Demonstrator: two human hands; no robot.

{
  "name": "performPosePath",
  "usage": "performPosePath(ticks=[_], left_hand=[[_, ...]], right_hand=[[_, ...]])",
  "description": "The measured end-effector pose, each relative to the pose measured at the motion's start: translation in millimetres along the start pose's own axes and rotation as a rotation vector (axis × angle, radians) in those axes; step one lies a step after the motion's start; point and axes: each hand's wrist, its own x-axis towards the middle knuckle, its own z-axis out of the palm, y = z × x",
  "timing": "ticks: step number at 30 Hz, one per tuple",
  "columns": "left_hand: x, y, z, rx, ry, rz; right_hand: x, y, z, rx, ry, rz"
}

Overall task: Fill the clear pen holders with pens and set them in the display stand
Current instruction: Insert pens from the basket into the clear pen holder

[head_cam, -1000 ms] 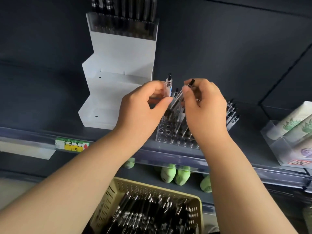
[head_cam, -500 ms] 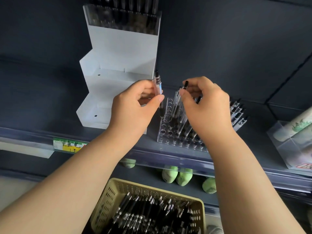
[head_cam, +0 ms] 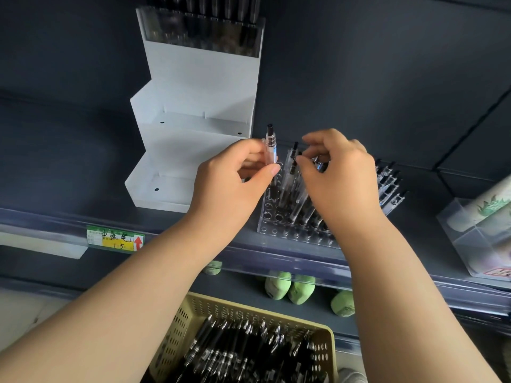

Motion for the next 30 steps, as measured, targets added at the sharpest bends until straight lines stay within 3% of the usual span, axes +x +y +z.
performPosePath(ticks=[25, 30], left_hand=[[-1.3, -16.4, 18.1, 0.113, -0.125, 0.01], [-5.2, -30.1, 23.0, 0.233, -0.211, 0.016]], right_hand=[[-0.2, 2.4, -5.8, 0.001, 0.066, -0.055], [0.1, 2.7, -5.7, -0.009, 0.059, -0.065]])
